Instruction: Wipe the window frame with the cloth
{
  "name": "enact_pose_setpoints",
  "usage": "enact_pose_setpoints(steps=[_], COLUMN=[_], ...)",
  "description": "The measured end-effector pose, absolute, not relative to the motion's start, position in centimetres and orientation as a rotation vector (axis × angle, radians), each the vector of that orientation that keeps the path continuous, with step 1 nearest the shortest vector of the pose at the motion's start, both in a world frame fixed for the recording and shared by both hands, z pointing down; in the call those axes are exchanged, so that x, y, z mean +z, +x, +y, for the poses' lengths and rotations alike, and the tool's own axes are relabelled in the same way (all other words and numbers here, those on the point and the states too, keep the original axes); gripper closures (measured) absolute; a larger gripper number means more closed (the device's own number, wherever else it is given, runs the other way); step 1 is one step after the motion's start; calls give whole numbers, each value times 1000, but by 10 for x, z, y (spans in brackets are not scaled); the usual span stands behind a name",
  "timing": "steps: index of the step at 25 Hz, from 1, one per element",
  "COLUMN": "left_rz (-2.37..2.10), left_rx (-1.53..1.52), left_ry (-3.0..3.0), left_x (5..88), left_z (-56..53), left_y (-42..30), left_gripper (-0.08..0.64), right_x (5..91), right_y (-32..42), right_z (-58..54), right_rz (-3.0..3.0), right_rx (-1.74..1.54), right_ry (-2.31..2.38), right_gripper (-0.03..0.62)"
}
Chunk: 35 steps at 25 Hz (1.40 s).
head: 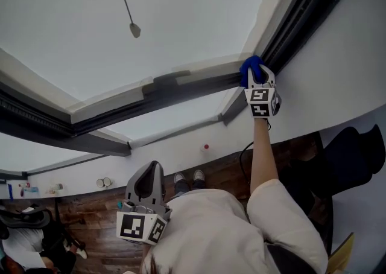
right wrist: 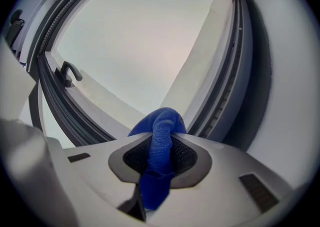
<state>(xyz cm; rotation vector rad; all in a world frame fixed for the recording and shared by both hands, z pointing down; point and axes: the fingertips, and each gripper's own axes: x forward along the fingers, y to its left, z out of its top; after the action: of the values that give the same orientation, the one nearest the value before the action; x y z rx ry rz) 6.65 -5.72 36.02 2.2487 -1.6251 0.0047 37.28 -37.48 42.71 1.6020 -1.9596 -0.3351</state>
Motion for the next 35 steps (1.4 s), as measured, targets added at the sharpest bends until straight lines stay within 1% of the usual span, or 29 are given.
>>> enact_pose_setpoints(steps=[6, 18, 35], left_rz=[-1636, -1643, -1627], left_rx=[26, -14, -55], left_ry=[2221, 2213, 2259], left_x=[366, 365, 358], left_z=[-55, -60, -53], left_y=[60, 49, 29], left_gripper=[551, 551, 551], right_x=[461, 473, 475], right_y=[369, 353, 266], right_z=[-398, -407, -380], right_rz=[-1909, -1867, -1987], right_rx=[-226, -77, -81], right_ry=[1555, 1520, 1447], right_gripper=[505, 514, 515])
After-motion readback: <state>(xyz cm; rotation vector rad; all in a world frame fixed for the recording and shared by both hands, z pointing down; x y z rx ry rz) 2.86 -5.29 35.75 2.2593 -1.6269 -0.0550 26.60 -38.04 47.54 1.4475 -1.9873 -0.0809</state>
